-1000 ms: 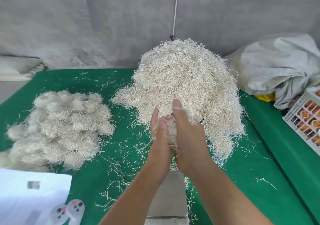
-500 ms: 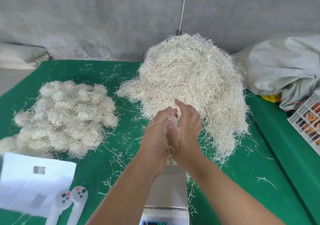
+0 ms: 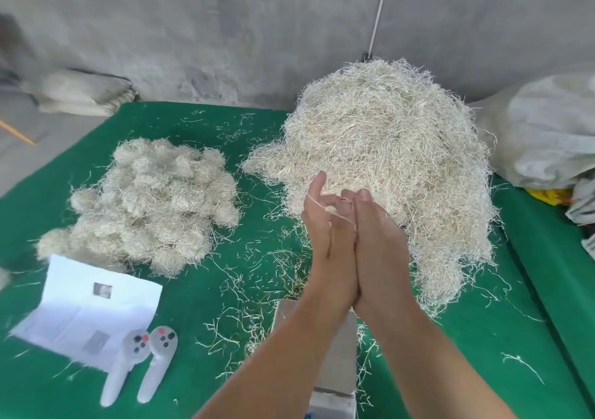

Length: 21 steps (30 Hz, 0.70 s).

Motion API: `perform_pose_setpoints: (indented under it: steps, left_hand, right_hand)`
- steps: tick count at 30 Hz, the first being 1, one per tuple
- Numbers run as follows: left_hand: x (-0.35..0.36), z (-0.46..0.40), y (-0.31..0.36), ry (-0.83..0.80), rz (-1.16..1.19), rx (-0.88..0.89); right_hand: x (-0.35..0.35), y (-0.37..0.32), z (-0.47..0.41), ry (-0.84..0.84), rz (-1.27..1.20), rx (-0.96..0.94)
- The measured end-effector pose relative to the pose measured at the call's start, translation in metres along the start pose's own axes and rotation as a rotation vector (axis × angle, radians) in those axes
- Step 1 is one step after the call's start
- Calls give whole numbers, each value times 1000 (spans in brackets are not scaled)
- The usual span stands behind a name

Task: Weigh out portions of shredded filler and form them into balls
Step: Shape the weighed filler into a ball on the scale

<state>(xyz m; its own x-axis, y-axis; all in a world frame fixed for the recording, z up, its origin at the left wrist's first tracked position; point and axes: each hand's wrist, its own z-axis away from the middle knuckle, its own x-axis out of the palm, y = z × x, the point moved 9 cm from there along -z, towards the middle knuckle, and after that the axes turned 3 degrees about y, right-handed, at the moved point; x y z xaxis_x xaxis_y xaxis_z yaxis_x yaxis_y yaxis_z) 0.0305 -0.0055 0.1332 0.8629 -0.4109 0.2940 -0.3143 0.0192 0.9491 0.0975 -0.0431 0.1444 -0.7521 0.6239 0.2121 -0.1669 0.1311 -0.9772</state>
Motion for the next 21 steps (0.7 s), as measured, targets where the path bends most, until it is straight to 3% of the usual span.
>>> perform_pose_setpoints:
  steps: [4,11,16,18,21]
  left_hand:
    - [-9,-14,1,148,-345,36]
    - [10,-9,-37,119,195,-344]
    - [-9,2,-52,157,88,-441]
    - [-23,5,-52,180,33,-414]
    - [-66,-4,-45,306,-110,-316]
  right_hand:
    - [-6,1,-14,4,6,-17]
    - [-13,16,-40,-13,195,-90]
    - [10,18,-28,-151,509,-421]
    - [15,28,-32,-153,657,-376]
    - [42,49,-26,-400,598,-213]
